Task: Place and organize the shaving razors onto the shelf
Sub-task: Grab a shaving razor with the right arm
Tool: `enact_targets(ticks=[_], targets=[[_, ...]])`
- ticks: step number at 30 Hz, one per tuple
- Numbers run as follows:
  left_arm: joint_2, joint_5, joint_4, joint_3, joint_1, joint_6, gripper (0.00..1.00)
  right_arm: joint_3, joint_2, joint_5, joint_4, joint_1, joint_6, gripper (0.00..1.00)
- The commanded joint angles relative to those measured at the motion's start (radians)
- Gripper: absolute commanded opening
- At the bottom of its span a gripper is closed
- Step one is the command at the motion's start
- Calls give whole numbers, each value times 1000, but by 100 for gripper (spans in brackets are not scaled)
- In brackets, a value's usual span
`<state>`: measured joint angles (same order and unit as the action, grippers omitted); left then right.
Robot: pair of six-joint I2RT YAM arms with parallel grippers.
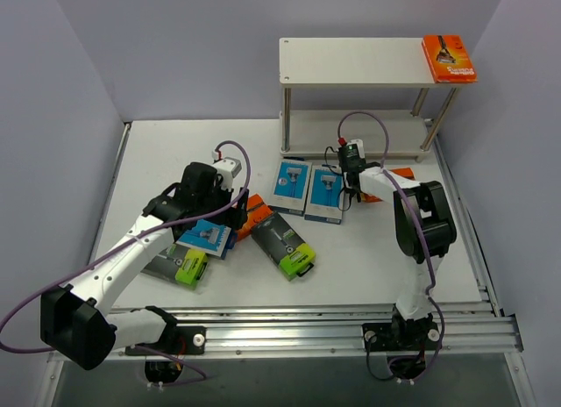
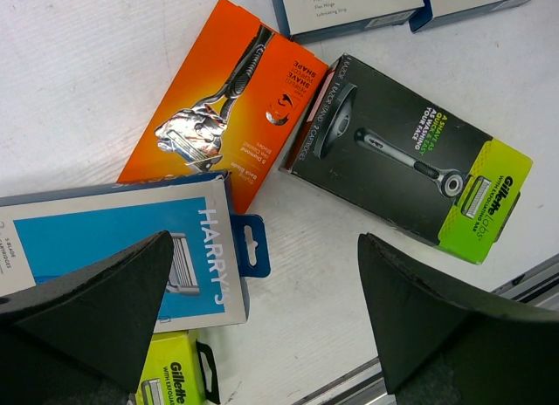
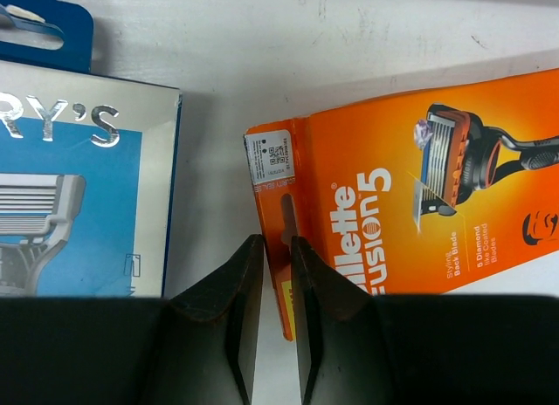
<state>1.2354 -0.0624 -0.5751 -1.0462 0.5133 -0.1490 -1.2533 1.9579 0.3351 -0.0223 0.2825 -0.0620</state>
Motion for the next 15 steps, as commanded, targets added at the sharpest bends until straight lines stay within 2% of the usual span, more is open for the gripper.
enact_targets(ticks=[1, 6, 11, 15], targets=[[3, -20, 24, -46, -7, 0, 96, -32, 13, 41, -28, 6, 14, 15], [1, -30, 24, -46, -12, 0, 96, -38, 16, 56, -30, 9, 13, 12], [3, -39, 26, -46, -13, -1, 96, -46, 16, 74, -36, 17, 21, 23], [-1, -40, 24, -46, -13, -1, 96, -47, 24, 116, -38, 24, 27, 21]])
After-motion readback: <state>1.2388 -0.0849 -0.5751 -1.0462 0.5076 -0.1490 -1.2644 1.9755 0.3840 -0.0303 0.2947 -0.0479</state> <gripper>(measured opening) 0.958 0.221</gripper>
